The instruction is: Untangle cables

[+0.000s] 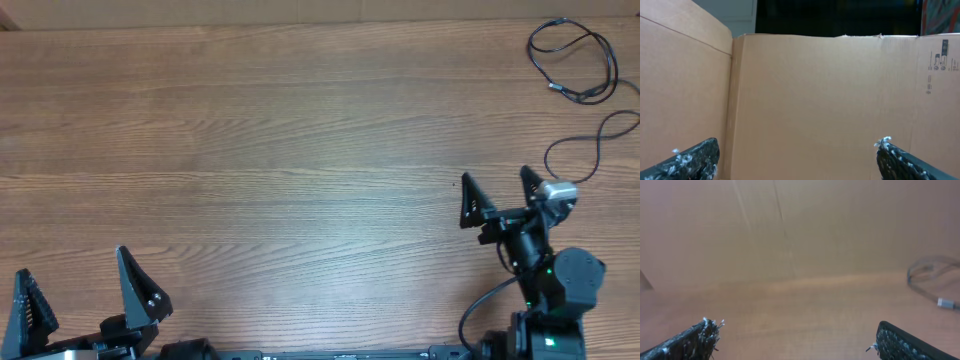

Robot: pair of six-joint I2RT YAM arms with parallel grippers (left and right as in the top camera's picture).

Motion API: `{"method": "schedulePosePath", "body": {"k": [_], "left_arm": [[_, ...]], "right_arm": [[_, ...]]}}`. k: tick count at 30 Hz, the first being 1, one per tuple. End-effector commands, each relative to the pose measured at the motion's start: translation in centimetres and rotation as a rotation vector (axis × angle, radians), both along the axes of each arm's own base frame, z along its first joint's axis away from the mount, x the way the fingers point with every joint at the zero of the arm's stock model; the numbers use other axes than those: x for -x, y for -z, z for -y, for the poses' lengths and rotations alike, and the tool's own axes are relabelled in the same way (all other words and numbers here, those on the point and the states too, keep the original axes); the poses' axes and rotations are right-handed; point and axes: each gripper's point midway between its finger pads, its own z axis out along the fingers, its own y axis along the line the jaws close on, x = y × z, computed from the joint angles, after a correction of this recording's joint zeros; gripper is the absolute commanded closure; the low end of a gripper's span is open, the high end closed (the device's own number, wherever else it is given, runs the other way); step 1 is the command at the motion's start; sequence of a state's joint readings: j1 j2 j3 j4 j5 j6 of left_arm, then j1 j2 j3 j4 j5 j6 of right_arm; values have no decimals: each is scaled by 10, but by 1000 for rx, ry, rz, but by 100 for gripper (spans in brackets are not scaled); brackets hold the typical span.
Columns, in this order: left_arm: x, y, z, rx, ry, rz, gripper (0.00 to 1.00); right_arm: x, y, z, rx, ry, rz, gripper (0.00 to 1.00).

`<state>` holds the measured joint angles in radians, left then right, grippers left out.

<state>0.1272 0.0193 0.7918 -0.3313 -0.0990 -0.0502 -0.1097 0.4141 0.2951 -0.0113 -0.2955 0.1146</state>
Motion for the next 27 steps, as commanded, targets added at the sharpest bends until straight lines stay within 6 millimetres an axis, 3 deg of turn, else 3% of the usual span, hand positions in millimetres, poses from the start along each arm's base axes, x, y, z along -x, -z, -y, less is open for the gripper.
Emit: {"method": "schedulePosePath", "body": {"k": [1, 7, 9, 14, 19, 27], "left_arm": [[1, 2, 1, 4, 6, 1, 0], [1, 2, 1, 3, 6, 2, 0], [1, 2, 1, 4, 6, 1, 0], [0, 3, 1, 4, 7, -6, 0], [0, 4, 1, 5, 7, -8, 0], [-1, 6, 1, 6, 7, -17, 0]], "right_arm": [[-1, 19, 5, -15, 34, -19, 0], [2, 61, 65, -113, 399, -112, 0], [7, 74, 76, -98, 467, -160, 0], [16, 98, 84, -67, 523, -259, 0], [31, 132, 83, -43, 530, -410, 0], [55, 168, 82, -11, 542, -586, 0]]}}
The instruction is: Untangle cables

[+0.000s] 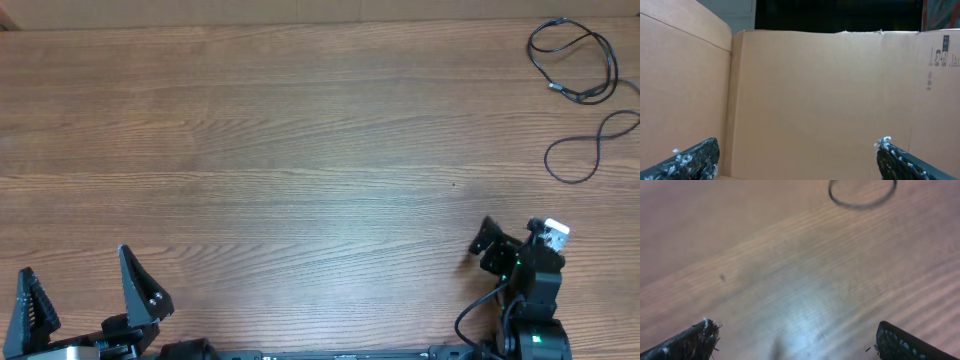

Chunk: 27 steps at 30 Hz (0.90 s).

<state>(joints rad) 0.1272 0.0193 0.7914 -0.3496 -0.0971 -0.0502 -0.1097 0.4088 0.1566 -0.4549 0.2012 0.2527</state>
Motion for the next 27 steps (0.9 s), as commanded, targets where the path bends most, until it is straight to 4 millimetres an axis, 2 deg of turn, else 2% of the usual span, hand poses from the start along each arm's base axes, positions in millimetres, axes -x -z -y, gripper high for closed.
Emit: {"method": "schedulePosePath", "body": {"k": [1, 5, 15, 20, 25, 27], "left_arm": [[1, 3, 1, 5, 5, -3, 0], [-1, 6, 1, 7, 5, -16, 0], [-1, 6, 1, 6, 9, -17, 0], [-6, 15, 7, -2, 44, -57, 0], [-9, 15, 30, -9, 188, -62, 0], [-8, 13, 26, -1, 161, -52, 0]], "right_arm": [[6, 6, 3, 7, 20, -26, 0], [17, 19, 2, -1, 19, -100, 0], [17, 19, 2, -1, 19, -98, 0], [17, 19, 2, -1, 19, -98, 0], [17, 19, 2, -1, 19, -98, 0], [17, 19, 2, -1, 19, -98, 0]]}}
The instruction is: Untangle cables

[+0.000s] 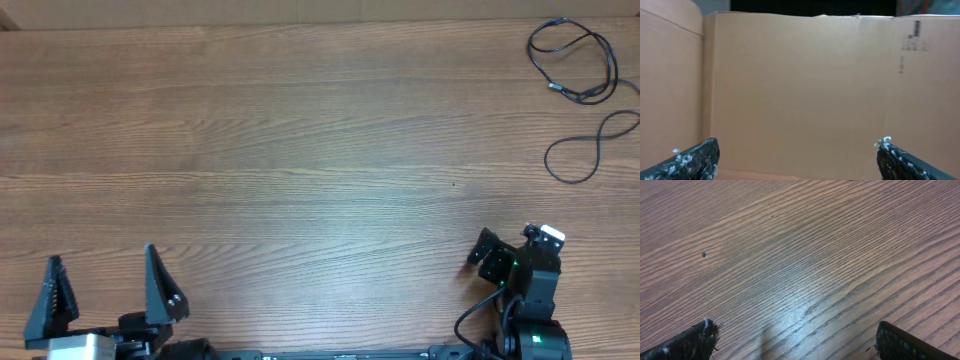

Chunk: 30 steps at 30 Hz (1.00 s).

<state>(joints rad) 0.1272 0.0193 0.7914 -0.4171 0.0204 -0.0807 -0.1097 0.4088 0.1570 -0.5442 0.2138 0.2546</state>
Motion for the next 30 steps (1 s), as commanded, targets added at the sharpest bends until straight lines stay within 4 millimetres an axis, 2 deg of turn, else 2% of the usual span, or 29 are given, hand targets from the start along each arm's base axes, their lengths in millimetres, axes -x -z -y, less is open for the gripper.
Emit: {"method": "schedulePosePath", "body": {"k": [1, 4, 7, 9, 13, 18, 26, 30], "left_arm": [[2, -2, 2, 19, 14, 16, 0], [-7, 23, -2, 83, 14, -78, 0], [-20, 41, -13, 218, -5, -97, 0], [-31, 50, -16, 239, -5, -97, 0], [-53, 61, -16, 223, 15, -58, 0], [-73, 68, 6, 56, 117, 44, 0], [-85, 101, 8, 10, 141, 212, 0], [-90, 114, 7, -5, 131, 196, 0]], "right_arm": [[3, 3, 1, 3, 8, -9, 0], [3, 3, 1, 3, 8, -9, 0], [3, 3, 1, 3, 8, -9, 0], [3, 3, 1, 3, 8, -9, 0], [3, 3, 1, 3, 8, -9, 0], [3, 3, 1, 3, 8, -9, 0], [3, 3, 1, 3, 8, -9, 0], [3, 3, 1, 3, 8, -9, 0]]}}
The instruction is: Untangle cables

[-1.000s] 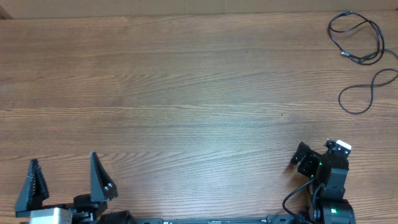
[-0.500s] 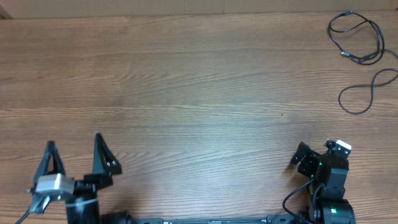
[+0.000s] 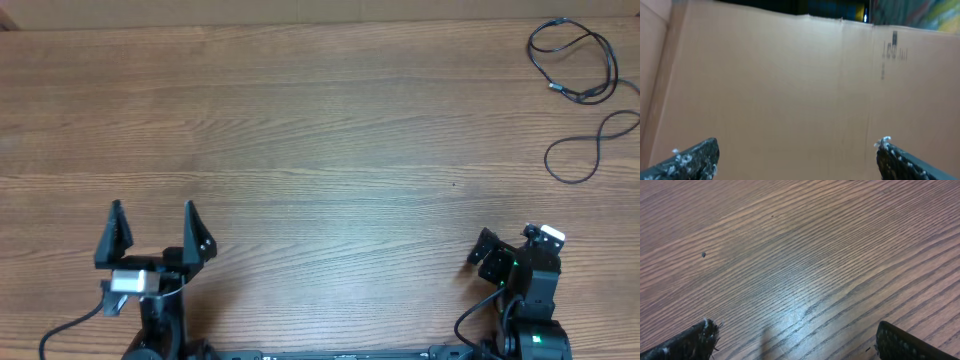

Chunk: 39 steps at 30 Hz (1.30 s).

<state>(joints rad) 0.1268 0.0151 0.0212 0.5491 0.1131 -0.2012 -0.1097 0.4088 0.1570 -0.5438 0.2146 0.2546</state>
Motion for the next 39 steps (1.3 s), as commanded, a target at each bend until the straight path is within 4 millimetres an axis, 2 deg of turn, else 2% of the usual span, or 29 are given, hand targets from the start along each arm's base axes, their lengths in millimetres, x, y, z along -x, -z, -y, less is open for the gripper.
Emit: {"method": "schedulePosePath", "body": {"k": [1, 3, 6, 11, 15, 19, 39], "left_arm": [[-1, 6, 2, -51, -15, -9, 0], [-5, 12, 2, -75, -30, -38, 0], [-15, 33, 0, -74, -34, -130, 0], [-34, 97, -2, -39, -17, -405, 0], [-36, 153, -9, -2, -46, -633, 0], [-36, 151, -15, -21, -85, -626, 0], [-36, 151, -13, -26, -79, -624, 0]], "right_arm": [[3, 3, 1, 2, 8, -10, 0], [3, 3, 1, 2, 8, -9, 0], [3, 3, 1, 2, 8, -9, 0], [3, 3, 1, 2, 8, -10, 0], [3, 3, 1, 2, 8, -10, 0], [3, 3, 1, 2, 8, -9, 0], [3, 3, 1, 2, 8, -9, 0]]}}
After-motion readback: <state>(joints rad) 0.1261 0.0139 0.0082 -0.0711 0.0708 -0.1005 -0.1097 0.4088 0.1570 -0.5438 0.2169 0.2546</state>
